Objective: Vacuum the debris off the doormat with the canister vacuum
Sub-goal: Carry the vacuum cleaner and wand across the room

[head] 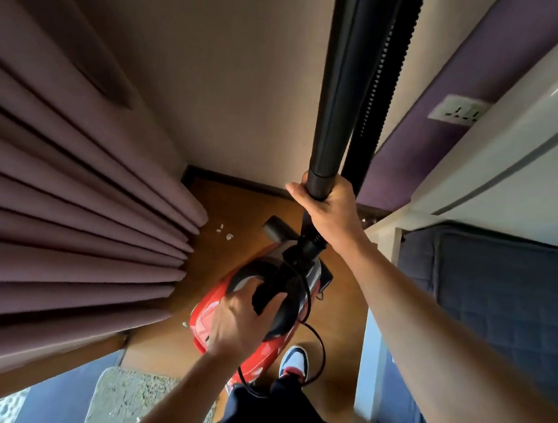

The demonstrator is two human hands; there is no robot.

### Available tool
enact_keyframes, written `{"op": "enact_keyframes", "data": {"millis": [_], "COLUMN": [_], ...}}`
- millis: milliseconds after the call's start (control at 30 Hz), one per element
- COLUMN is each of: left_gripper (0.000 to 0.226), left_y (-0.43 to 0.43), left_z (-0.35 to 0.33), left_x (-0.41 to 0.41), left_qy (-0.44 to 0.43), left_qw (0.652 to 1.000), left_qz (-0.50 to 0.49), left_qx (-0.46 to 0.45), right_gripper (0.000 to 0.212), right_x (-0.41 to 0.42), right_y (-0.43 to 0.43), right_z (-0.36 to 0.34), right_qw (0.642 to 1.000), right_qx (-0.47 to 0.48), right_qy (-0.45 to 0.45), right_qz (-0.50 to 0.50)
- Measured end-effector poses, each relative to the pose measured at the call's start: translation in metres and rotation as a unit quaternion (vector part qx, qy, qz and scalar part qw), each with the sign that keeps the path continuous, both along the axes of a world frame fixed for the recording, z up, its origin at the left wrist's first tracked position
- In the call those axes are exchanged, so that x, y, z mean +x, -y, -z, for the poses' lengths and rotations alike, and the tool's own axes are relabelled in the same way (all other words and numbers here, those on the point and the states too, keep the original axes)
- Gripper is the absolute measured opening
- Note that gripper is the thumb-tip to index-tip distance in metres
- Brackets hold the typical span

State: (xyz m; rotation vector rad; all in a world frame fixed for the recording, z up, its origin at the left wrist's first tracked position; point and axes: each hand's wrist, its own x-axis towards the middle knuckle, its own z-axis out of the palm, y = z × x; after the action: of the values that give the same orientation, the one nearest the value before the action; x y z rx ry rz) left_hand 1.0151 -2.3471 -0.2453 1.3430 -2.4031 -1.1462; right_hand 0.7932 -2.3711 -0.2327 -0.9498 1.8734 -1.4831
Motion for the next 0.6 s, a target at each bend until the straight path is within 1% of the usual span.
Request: {"op": "enact_keyframes", "data": {"millis": [100, 233, 333, 467, 600], "left_gripper": [0.035, 0.036, 0.033, 0.034, 0.048], "left_y": [0.003, 0.004, 0.010, 0.015, 0.021], "left_z": [0.055, 0.135, 0.193, 0.271, 0.345], "left_x": [-0.005, -0.013, -0.020, -0.029, -0.036], "left_qy": [-0.007, 0.003, -0.012, -0.030, -0.034], "left_qw": [1.000, 0.999, 0.997, 0.994, 0.989], "left_qz": [-0.010, -0.023, -0.044, -0.075, -0.117], "left_qx": [0.012, 0.044, 0.057, 0.074, 0.087], "right_gripper": [0.036, 0.028, 0.030, 0.026, 0.026], "right_x": [-0.004, -0.010, -0.010, -0.007, -0.010], "right_y": [0.014, 0.034, 0.048, 0.070, 0.093], "right_z": [0.052, 0.130, 0.190, 0.258, 0.310], "right_qw": [1.000, 0.998, 0.996, 0.993, 0.988], "right_qx": [-0.008, 0.001, 0.004, -0.007, -0.025], "right_qy": [0.002, 0.034, 0.043, 0.028, 0.003], "right_qz": [-0.015, -0.044, -0.073, -0.114, -0.152]}}
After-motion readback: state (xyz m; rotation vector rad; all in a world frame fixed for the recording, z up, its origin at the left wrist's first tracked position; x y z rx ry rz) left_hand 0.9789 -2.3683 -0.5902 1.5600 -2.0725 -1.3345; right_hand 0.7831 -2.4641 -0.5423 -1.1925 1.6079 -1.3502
